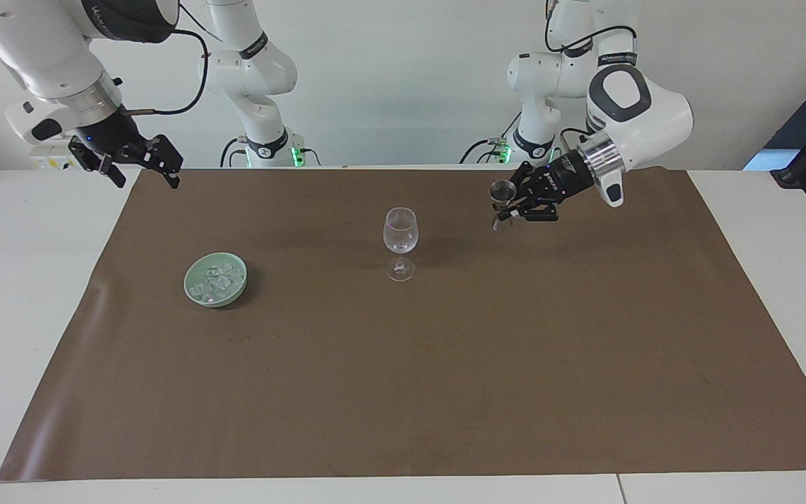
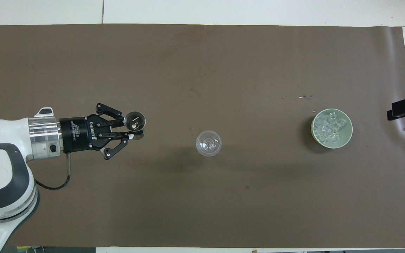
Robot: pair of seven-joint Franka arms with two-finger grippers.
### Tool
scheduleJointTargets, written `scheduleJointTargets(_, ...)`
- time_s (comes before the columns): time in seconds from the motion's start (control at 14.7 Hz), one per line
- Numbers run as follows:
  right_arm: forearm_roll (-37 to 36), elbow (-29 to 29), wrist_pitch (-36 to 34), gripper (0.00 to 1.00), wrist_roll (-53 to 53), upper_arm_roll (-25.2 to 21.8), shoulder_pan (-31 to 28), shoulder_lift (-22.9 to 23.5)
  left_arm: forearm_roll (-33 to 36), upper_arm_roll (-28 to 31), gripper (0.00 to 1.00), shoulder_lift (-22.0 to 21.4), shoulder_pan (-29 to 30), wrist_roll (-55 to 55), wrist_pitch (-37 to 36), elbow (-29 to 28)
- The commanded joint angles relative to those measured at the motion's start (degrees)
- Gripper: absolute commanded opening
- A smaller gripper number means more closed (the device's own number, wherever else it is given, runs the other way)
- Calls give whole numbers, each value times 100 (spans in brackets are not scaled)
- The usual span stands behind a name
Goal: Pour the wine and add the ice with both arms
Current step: 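Carry the jigger with the left gripper over the clear cup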
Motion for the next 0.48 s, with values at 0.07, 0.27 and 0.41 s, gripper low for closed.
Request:
scheduleJointTargets(0.07, 5, -45, -56, 100, -112, 29, -78, -60, 671, -525, 0, 143, -31, -837, 318, 330)
scheduleJointTargets(0.27, 5, -45, -56, 100, -103, 29, -61, -60, 1198, -929, 0, 327, -58, -1311, 695, 551)
scheduleJointTargets(0.41, 5, -36, -56, 100, -94, 29, -43, -51, 1472, -1123, 0, 371, -58, -1470, 819, 569)
